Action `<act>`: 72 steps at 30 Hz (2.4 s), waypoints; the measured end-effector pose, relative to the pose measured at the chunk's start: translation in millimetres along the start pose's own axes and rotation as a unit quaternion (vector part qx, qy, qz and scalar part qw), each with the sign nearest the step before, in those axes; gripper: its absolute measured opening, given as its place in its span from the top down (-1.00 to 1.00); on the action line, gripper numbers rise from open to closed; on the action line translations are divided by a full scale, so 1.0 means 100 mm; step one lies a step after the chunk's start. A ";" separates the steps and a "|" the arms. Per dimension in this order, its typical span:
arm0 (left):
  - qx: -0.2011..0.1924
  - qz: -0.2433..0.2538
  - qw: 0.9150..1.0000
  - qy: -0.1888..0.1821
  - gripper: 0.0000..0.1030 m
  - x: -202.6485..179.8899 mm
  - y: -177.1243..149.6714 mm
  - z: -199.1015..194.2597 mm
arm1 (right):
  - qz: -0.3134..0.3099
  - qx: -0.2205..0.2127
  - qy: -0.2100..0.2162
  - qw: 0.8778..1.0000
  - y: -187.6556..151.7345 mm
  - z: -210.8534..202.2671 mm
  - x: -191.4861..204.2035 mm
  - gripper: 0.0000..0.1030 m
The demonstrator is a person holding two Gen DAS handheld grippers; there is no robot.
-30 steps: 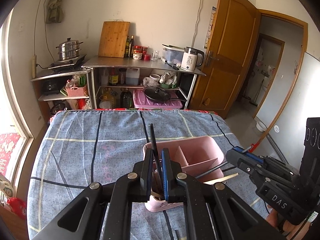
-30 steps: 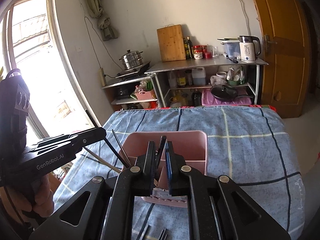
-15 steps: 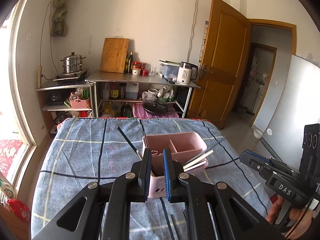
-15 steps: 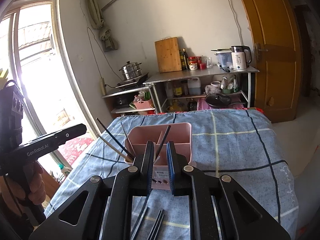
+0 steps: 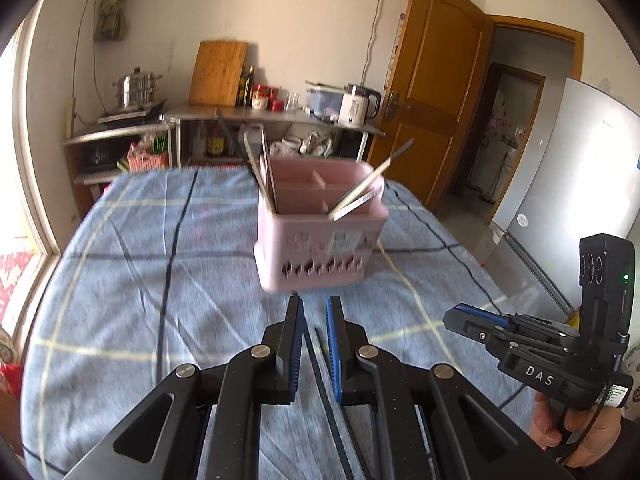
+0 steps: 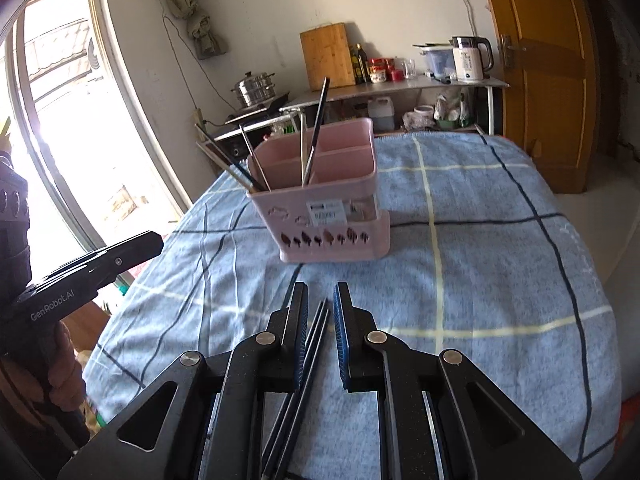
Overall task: Organize utensils
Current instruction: 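Move both tools back down to the remaining black chopsticks, then close the left tool on a black chopstick while the right tool grasps another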
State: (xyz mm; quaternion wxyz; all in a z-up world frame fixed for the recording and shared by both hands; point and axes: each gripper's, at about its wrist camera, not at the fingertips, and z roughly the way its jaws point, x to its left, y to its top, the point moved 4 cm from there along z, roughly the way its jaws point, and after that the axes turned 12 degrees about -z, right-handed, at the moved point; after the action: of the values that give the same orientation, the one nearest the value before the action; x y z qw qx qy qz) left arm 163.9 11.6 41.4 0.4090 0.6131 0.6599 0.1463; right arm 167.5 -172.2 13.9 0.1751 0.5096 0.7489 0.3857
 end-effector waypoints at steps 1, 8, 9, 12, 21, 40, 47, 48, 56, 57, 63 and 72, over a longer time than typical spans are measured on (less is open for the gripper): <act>0.008 -0.003 1.000 0.000 0.79 0.04 -0.09 0.03 | 0.001 0.008 0.001 1.000 -0.07 0.03 0.01 0.74; 0.047 -0.015 0.999 0.012 0.79 0.14 -0.47 0.23 | -0.003 0.053 0.006 0.999 -0.42 0.27 0.11 0.74; 0.049 -0.015 0.999 0.012 0.79 0.15 -0.49 0.24 | -0.004 0.057 0.007 0.998 -0.45 0.30 0.13 0.74; 0.057 -0.017 0.998 0.012 0.79 0.16 -0.56 0.30 | -0.006 0.069 0.011 0.998 -0.50 0.39 0.18 0.74; 0.072 -0.026 0.997 0.014 0.79 0.23 -0.60 0.41 | -0.003 0.102 0.008 0.995 -0.63 0.62 0.20 0.74; 0.146 -0.024 0.989 0.021 0.76 0.08 -0.73 1.02 | -0.005 0.119 -0.006 0.993 -0.64 0.63 0.00 0.75; 0.149 -0.005 0.988 0.027 0.59 -0.05 -0.76 1.08 | -0.008 0.122 -0.005 0.993 -0.64 0.63 -0.02 0.76; 0.148 -0.001 0.989 0.029 0.59 -0.06 -0.76 1.08 | -0.009 0.123 -0.004 0.992 -0.64 0.63 -0.02 0.78; 0.144 0.012 0.987 0.066 0.88 0.06 -0.76 1.02 | -0.009 0.130 0.001 0.992 -0.65 0.60 -0.12 0.81; 0.143 0.008 0.987 0.070 0.88 0.11 -0.75 1.00 | -0.008 0.131 -0.001 0.991 -0.65 0.59 -0.13 0.81; 0.156 -0.012 0.984 0.084 0.87 0.26 -0.67 0.99 | 0.001 0.144 -0.007 0.989 -0.60 0.65 -0.18 0.81; 0.162 0.039 0.981 0.103 0.64 0.08 -0.65 1.10 | -0.009 0.158 -0.037 0.987 -0.53 0.76 -0.14 0.81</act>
State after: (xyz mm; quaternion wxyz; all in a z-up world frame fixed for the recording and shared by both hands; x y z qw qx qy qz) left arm 198.8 -28.4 -74.9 0.2281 0.6778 0.6892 0.1162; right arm 189.8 -163.7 -77.4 0.1241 0.5379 0.7980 0.2420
